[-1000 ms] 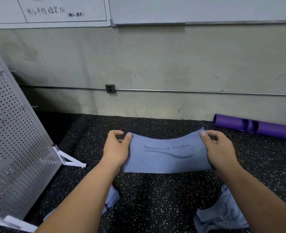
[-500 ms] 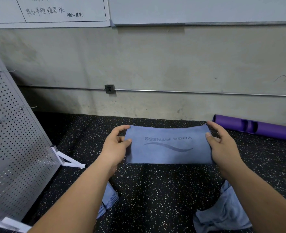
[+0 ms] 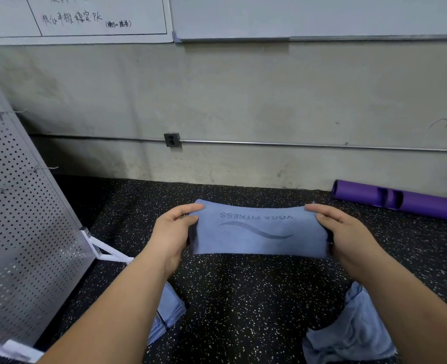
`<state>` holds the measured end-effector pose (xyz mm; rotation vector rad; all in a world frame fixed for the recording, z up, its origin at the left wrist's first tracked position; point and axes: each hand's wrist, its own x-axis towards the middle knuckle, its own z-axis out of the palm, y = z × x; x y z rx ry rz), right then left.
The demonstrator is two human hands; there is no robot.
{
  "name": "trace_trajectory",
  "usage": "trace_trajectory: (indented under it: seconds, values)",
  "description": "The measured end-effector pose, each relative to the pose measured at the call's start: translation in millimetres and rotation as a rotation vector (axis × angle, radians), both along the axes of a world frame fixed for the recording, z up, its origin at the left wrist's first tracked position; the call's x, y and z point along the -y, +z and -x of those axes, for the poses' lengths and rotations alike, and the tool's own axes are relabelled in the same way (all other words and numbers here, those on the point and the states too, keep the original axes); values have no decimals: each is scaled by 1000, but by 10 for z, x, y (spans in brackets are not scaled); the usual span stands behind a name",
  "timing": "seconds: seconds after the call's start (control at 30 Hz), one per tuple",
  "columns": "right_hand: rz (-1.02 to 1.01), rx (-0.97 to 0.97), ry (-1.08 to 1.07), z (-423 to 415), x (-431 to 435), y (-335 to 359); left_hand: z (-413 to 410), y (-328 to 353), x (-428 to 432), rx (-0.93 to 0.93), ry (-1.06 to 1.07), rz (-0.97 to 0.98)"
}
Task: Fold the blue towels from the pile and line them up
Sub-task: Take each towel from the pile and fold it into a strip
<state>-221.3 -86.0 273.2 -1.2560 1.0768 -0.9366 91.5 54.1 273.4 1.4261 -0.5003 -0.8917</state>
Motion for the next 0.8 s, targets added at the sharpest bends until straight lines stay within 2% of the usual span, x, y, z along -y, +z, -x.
trace_trajectory:
  seconds: [0.2,0.33,0.43,0.63,0.8]
  values:
    - [56,-80,23,13,16,-33,-45,-59,21,234,30,-34]
    - [65,-90,36,-2,-10,7,-37,-50,34,237,19,-28]
    - [57,-61,106,25,-41,39,-59,-30,-4,213,-66,-16]
    - [218,-172,121,131,-46,42,-159,-97,-47,365,-114,-72]
    - [216,-182,98,170,22,5,-199,-152,-37,422,-112,-103]
